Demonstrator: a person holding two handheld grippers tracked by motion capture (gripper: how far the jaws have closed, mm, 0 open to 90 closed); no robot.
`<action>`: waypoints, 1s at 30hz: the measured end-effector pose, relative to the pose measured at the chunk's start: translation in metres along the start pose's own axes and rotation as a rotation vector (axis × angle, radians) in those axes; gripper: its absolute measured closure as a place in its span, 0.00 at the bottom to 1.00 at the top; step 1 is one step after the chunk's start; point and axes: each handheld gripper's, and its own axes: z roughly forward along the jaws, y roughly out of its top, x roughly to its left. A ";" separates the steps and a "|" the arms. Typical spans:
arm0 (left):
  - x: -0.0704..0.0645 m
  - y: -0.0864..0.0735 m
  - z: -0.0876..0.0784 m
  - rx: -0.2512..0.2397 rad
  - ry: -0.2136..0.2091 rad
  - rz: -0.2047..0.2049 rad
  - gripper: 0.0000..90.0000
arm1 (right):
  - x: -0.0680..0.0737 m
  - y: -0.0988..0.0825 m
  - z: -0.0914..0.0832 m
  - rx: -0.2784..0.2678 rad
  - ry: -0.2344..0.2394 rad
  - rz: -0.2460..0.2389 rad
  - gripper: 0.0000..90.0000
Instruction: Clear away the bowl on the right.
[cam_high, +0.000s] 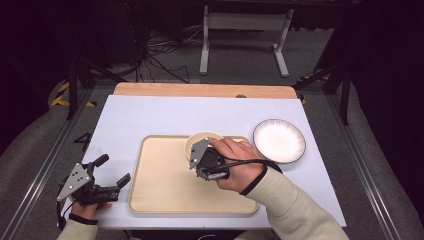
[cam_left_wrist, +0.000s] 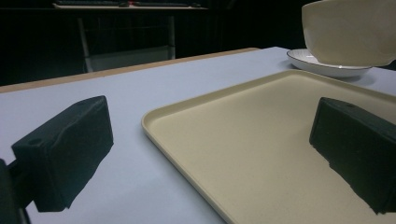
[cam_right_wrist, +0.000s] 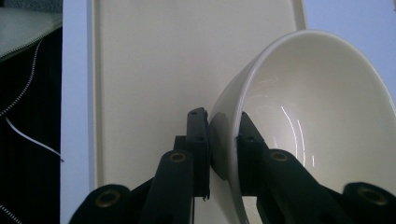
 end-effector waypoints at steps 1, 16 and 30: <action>0.000 0.000 0.000 0.000 0.000 0.000 0.00 | 0.000 0.001 0.002 -0.001 0.003 -0.006 0.89; 0.000 0.000 0.000 0.000 -0.001 0.003 0.00 | 0.005 0.007 0.033 -0.009 0.025 -0.061 0.89; 0.000 0.000 0.000 0.000 -0.002 0.004 0.00 | 0.006 0.001 0.060 0.006 0.037 -0.076 0.89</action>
